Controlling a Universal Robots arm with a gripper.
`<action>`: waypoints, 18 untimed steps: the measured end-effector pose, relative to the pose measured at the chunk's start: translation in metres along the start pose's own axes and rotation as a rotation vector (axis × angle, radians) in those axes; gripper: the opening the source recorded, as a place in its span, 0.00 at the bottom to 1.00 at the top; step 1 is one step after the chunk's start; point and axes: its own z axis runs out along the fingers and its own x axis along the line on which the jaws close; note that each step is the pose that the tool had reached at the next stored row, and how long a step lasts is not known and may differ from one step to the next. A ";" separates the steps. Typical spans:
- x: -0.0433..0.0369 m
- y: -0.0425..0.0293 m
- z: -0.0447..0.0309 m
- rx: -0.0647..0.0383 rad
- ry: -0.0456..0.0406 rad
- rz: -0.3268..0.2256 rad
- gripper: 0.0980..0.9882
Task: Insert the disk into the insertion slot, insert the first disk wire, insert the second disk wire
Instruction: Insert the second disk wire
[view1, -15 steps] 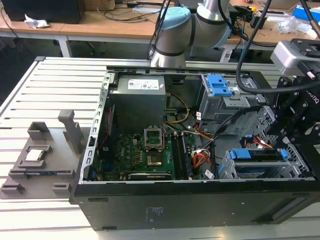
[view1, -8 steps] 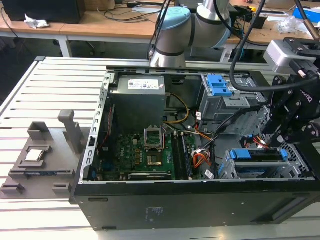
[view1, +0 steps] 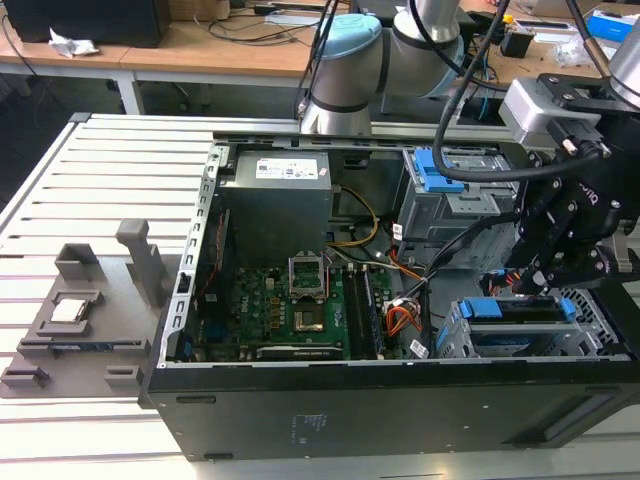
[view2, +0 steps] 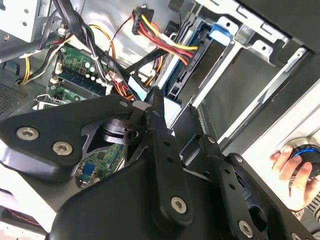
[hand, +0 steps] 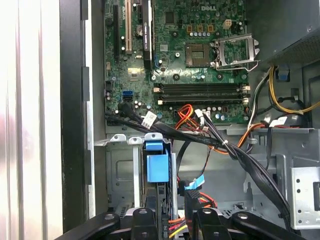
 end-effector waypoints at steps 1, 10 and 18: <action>0.0000 0.0016 0.0000 0.000 0.0001 0.000 0.30; -0.0078 0.0089 0.0017 -0.001 0.0020 -0.039 0.30; -0.0120 0.0097 0.0035 -0.003 0.0076 -0.145 0.30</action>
